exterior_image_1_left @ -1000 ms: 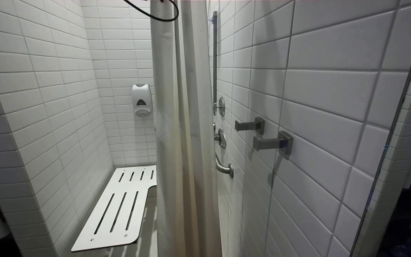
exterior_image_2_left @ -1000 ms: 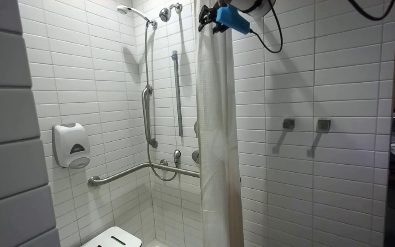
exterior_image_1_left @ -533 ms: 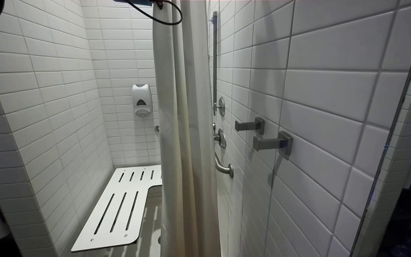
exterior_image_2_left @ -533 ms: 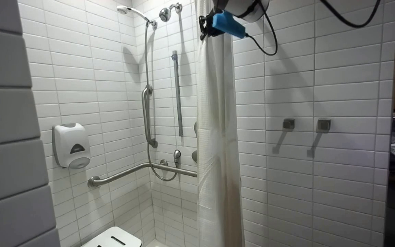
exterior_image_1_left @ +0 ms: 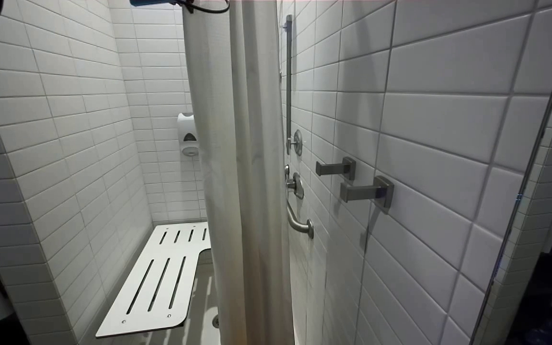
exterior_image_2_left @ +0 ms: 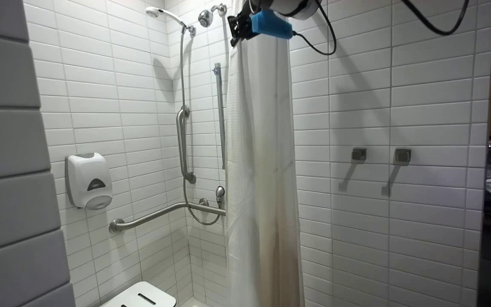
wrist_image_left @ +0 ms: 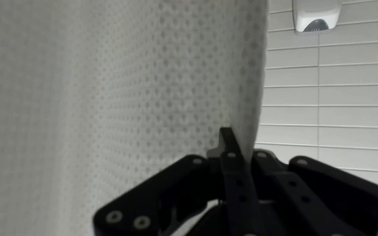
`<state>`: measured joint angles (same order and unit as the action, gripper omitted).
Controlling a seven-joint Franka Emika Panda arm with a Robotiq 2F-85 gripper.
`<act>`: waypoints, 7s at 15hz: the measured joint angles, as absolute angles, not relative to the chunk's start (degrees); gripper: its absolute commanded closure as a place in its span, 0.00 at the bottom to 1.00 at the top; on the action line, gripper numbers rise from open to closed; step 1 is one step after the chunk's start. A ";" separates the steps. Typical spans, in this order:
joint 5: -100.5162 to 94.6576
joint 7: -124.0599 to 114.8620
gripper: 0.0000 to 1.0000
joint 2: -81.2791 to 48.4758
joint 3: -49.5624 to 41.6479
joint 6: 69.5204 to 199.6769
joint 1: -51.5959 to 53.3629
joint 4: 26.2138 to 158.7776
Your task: Draw the curtain to the left.
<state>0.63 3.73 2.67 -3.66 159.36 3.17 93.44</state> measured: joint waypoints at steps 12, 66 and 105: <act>-13.57 8.32 1.00 9.16 3.13 155.49 3.22 99.47; -66.02 6.92 1.00 10.35 20.84 125.72 14.68 97.85; -66.03 8.76 0.98 10.40 20.96 124.51 14.95 97.83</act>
<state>-66.03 8.76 10.40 20.96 124.51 14.95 97.83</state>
